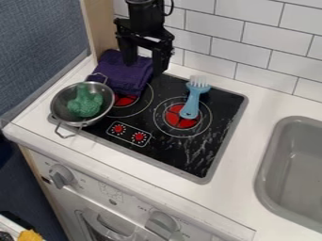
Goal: Move the fork on the purple napkin
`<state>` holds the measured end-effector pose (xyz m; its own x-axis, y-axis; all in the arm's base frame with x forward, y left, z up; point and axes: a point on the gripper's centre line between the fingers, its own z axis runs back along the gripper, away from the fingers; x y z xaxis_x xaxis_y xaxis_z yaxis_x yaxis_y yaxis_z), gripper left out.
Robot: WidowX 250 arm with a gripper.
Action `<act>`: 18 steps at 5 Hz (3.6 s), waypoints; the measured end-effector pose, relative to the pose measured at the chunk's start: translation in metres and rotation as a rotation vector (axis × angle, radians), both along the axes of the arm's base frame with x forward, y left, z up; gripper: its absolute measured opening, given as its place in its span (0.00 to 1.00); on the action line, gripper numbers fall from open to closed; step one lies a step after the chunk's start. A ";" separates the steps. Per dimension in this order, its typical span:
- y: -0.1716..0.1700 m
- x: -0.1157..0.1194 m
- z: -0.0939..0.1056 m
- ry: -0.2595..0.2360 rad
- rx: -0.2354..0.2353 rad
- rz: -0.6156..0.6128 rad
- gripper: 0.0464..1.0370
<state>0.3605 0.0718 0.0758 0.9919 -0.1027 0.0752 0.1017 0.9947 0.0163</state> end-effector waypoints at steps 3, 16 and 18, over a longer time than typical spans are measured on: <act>-0.030 -0.001 -0.019 -0.023 -0.025 0.023 0.96; 0.024 0.029 0.004 -0.067 -0.065 0.066 0.30; 0.061 0.031 0.003 -0.042 -0.033 0.088 0.30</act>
<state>0.3910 0.1327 0.0789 0.9929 -0.0119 0.1187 0.0136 0.9998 -0.0138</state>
